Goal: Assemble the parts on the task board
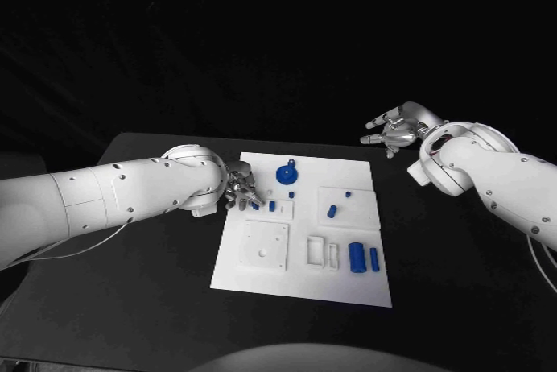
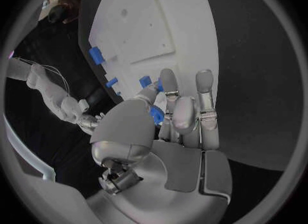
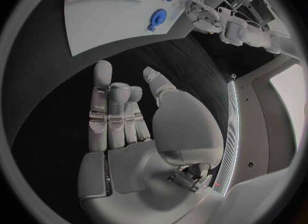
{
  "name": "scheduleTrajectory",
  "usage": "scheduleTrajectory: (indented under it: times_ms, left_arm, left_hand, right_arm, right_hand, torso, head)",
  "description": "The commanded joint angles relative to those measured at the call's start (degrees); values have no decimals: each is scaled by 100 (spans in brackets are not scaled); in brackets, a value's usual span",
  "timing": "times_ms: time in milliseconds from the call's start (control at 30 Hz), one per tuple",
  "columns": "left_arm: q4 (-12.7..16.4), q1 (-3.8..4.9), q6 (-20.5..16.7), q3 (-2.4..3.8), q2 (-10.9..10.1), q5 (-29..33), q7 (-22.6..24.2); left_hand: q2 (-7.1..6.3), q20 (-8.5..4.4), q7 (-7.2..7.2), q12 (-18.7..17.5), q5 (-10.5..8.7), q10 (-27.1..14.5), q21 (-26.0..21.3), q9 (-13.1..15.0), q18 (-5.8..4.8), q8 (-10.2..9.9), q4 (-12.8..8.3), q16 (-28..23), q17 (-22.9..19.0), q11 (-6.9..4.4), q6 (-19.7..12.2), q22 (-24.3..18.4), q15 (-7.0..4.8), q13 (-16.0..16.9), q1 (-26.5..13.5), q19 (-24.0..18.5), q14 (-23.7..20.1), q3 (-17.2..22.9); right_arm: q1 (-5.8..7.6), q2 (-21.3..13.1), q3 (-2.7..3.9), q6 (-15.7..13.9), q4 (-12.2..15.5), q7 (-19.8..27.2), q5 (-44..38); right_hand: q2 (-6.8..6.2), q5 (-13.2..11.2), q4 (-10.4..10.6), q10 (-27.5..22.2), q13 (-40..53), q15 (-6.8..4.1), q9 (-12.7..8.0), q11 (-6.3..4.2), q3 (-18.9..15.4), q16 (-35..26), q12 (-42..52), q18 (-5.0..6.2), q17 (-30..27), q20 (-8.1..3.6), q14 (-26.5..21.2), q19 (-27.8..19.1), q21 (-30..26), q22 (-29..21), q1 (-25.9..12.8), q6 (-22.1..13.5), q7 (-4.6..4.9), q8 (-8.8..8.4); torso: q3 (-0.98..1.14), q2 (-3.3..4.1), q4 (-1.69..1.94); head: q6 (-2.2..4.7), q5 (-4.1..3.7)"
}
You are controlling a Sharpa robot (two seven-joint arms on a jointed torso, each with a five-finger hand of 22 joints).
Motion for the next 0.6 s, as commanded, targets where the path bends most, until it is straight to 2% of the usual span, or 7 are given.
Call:
scheduleTrajectory:
  times_ms: [33,600]
  left_arm:
    - [42,-37,286,-23,28,-16,-63]
    - [-8,-38,304,-23,15,-24,-254]
  left_hand:
    - [138,32,-84,-22,10,232,16,-5,61,14,-84,9,7,-28,49,105,11,4,182,-6,25,83]
    - [137,23,-87,-18,38,234,18,-6,54,15,-108,7,8,-30,60,104,7,0,159,-4,26,88]
  right_arm:
    - [-3,-1,3,62,3,26,-18]
    - [-8,4,3,53,-1,28,-18]
  right_hand:
    - [18,20,7,-21,-6,-4,0,-18,-4,-24,-10,83,-5,29,-6,189,7,-4,-46,35,23,15]
    - [18,20,7,-21,-6,-4,0,-18,-4,-24,-10,83,-5,29,-6,189,7,-4,-46,35,23,15]
  torso:
    - [-2,2,3]
    - [-3,2,3]
  head:
    - [-8,-3]
    - [-12,1]
